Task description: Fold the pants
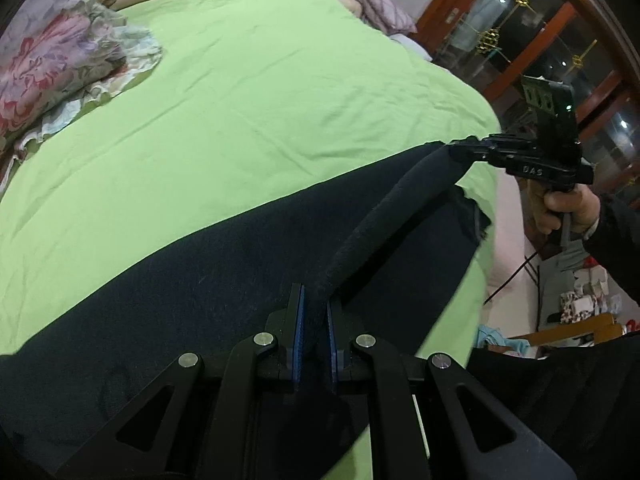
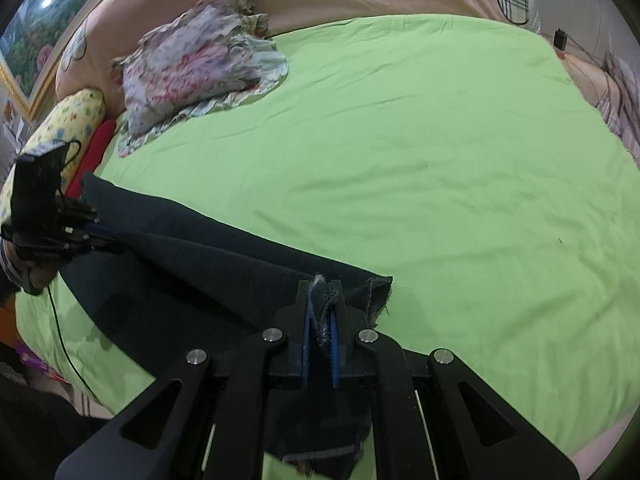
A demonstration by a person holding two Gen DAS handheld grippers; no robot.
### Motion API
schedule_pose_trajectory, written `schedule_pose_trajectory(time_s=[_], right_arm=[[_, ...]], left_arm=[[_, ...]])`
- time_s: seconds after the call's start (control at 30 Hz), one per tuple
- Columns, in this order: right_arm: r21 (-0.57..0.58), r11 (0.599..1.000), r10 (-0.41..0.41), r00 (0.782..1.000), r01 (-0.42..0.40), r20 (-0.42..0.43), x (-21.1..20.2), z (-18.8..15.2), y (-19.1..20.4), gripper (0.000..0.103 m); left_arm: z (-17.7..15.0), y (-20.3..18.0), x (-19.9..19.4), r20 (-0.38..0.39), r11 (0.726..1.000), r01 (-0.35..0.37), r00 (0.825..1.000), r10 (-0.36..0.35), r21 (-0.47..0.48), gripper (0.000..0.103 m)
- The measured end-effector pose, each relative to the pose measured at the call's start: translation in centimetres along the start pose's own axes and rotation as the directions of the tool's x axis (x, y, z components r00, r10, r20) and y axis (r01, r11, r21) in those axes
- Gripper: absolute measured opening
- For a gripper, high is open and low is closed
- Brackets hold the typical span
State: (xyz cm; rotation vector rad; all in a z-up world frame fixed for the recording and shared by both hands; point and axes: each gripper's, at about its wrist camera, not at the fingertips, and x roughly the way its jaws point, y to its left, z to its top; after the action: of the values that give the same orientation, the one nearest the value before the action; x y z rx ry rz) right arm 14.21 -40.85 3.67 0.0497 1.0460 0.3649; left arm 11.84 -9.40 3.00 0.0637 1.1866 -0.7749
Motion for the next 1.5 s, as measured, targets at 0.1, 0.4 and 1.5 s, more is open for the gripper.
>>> schedule_pose_trajectory(time_s=[0.1, 0.4, 1.5], right_arm=[[-0.007, 1.0, -0.021, 1.0, 0.021, -0.004, -0.8, -1.4, 0.2, 0.008], [-0.012, 0.998, -0.057, 0.998, 0.057, -0.03, -2.4, -5.0, 0.6, 0.008], [-0.118, 0.991, 0.067, 0.998, -0.068, -0.017, 1.6, -3.7, 14.4, 0.057]], left_arm=[[-0.4, -1.4, -0.1, 0.001, 1.0, 0.025, 1.0, -0.025, 0.0, 0.008], [-3.2, -3.7, 1.3, -0.049, 0.998, 0.063, 0.997, -0.062, 0.019, 0.008], [-18.6, 5.8, -7.1, 0.207, 0.738, 0.028, 0.966, 0.153, -0.675, 0.052]])
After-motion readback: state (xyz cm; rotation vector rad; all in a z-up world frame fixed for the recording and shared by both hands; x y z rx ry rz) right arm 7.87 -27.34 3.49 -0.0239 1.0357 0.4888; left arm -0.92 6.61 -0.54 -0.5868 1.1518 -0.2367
